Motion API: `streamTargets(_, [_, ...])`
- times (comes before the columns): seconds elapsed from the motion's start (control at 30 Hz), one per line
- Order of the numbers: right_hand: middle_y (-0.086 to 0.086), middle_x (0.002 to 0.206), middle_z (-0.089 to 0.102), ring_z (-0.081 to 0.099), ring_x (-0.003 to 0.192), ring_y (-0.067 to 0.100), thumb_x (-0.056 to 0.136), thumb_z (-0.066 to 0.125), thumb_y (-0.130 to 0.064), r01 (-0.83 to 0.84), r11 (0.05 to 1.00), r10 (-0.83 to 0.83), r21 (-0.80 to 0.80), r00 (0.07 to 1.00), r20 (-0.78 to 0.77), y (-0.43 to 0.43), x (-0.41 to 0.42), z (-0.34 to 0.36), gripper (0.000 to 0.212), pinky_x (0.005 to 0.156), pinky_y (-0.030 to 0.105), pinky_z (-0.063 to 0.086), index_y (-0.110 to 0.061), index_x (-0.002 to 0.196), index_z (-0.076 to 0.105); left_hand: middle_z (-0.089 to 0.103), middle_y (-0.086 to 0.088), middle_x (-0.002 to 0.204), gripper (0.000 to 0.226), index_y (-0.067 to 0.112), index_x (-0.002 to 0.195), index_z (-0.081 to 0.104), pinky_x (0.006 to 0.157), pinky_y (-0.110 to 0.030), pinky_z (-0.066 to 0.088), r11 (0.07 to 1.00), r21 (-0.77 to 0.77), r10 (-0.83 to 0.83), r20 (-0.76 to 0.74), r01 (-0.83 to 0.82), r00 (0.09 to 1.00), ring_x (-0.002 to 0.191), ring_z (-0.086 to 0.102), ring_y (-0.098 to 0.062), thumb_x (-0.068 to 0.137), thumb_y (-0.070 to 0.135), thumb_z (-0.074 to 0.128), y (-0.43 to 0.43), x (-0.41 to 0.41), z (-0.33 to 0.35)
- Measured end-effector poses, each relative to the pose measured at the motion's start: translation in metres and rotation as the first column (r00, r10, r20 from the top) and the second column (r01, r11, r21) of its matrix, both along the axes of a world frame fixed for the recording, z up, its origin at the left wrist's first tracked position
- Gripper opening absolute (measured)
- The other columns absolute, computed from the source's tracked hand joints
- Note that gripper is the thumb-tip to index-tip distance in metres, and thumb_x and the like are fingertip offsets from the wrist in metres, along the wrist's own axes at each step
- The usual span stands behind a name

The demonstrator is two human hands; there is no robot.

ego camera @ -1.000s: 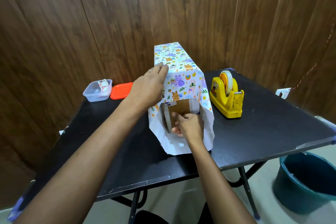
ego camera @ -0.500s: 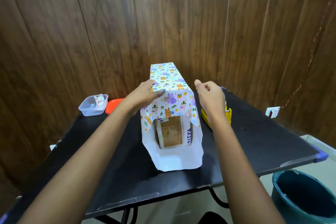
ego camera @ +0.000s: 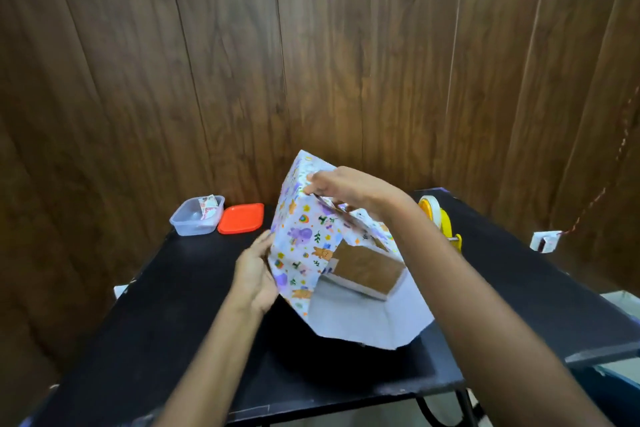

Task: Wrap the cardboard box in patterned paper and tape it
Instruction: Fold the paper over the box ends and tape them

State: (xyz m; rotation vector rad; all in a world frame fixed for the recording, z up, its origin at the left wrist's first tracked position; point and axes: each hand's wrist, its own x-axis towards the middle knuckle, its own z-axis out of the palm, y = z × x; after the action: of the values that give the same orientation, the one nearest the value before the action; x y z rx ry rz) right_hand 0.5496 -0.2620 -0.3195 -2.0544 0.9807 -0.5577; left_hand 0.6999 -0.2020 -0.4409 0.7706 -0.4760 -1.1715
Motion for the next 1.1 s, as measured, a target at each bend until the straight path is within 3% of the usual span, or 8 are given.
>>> streamTargets(0.17, [0.005, 0.115, 0.058, 0.047, 0.088, 0.023, 0.098, 0.035, -0.036, -0.131, 0.990, 0.141, 0.055, 0.960, -0.242, -0.005, 0.021, -0.026, 0.040, 0.083, 0.033, 0.038, -0.011, 0.101, 0.068, 0.069, -0.008, 0.076, 0.022, 0.007, 0.091, 0.060, 0.052, -0.028, 0.055, 0.977, 0.205, 0.043, 0.069, -0.057, 0.997, 0.062, 0.066, -0.018, 0.096, 0.006, 0.039, 0.011, -0.006, -0.036])
streamTargets(0.27, [0.003, 0.129, 0.057, 0.049, 0.120, 0.022, 0.098, 0.039, -0.039, -0.137, 0.981, 0.158, 0.139, 0.976, -0.148, -0.008, 0.018, -0.043, 0.040, 0.096, 0.030, 0.037, -0.012, 0.105, 0.068, 0.070, -0.007, 0.070, 0.026, 0.003, 0.086, 0.062, 0.051, -0.027, 0.056, 0.966, 0.243, 0.062, 0.095, -0.083, 0.994, 0.061, 0.067, -0.017, 0.096, 0.005, 0.038, 0.015, -0.004, -0.041])
streamTargets(0.4, [0.006, 0.126, 0.060, 0.052, 0.120, 0.021, 0.100, 0.041, -0.035, -0.009, 0.982, -0.007, 0.190, 0.997, 0.082, -0.018, 0.001, -0.051, 0.039, 0.095, 0.031, 0.041, -0.008, 0.116, 0.063, 0.069, -0.007, 0.076, 0.024, 0.004, 0.084, 0.064, 0.055, -0.029, 0.056, 0.960, 0.267, 0.055, 0.109, -0.083, 0.992, 0.060, 0.068, -0.015, 0.096, 0.010, 0.043, 0.014, -0.002, -0.035])
streamTargets(0.57, [0.000, 0.133, 0.053, 0.046, 0.126, 0.018, 0.099, 0.045, -0.027, 0.120, 0.973, -0.136, 0.196, 0.988, 0.067, -0.029, -0.026, -0.067, 0.035, 0.085, 0.030, 0.037, -0.007, 0.123, 0.060, 0.071, -0.007, 0.076, 0.025, 0.008, 0.088, 0.065, 0.070, -0.039, 0.053, 0.955, 0.291, 0.032, 0.082, -0.055, 0.996, 0.076, 0.065, -0.020, 0.097, 0.020, 0.046, 0.011, 0.000, -0.034])
streamTargets(0.7, [0.012, 0.126, 0.058, 0.055, 0.101, 0.022, 0.099, 0.044, -0.020, 0.341, 0.934, -0.347, 0.108, 0.937, 0.046, -0.038, -0.055, -0.076, 0.032, 0.073, 0.029, 0.044, -0.001, 0.120, 0.059, 0.069, -0.008, 0.086, 0.029, 0.010, 0.088, 0.063, 0.069, -0.038, 0.050, 0.946, 0.318, 0.016, 0.165, -0.069, 0.986, 0.081, 0.063, -0.022, 0.095, 0.035, 0.049, 0.007, 0.002, -0.029])
streamTargets(0.8, [0.014, 0.106, 0.066, 0.059, 0.085, 0.023, 0.097, 0.046, -0.026, 0.408, 0.830, -0.481, 0.380, 0.869, 0.118, -0.042, -0.077, -0.089, 0.029, 0.069, 0.028, 0.045, -0.002, 0.108, 0.060, 0.066, -0.009, 0.092, 0.035, 0.010, 0.090, 0.063, 0.076, -0.039, 0.051, 0.948, 0.305, 0.013, 0.237, -0.087, 0.971, 0.084, 0.062, -0.023, 0.092, 0.043, 0.051, 0.003, 0.007, -0.020])
streamTargets(0.9, [0.014, 0.096, 0.070, 0.067, 0.085, 0.026, 0.097, 0.046, -0.035, 0.283, 0.710, -0.497, 0.644, 0.850, 0.174, -0.040, -0.090, -0.109, 0.039, 0.078, 0.035, 0.052, -0.001, 0.113, 0.058, 0.070, -0.005, 0.095, 0.037, 0.015, 0.098, 0.066, 0.067, -0.035, 0.052, 0.965, 0.261, -0.050, 0.288, -0.029, 0.956, 0.080, 0.068, -0.018, 0.091, 0.048, 0.051, 0.000, 0.012, -0.007])
streamTargets(1.1, [0.007, 0.071, 0.073, 0.070, 0.058, 0.017, 0.096, 0.051, -0.029, 0.073, 0.663, -0.478, 0.745, 0.807, 0.347, -0.023, -0.094, -0.116, 0.030, 0.051, 0.026, 0.055, -0.010, 0.081, 0.069, 0.070, 0.000, 0.070, 0.020, 0.017, 0.096, 0.063, 0.062, -0.034, 0.046, 0.940, 0.327, -0.039, 0.382, -0.096, 0.923, 0.076, 0.063, -0.019, 0.092, 0.031, 0.050, -0.001, 0.008, -0.002])
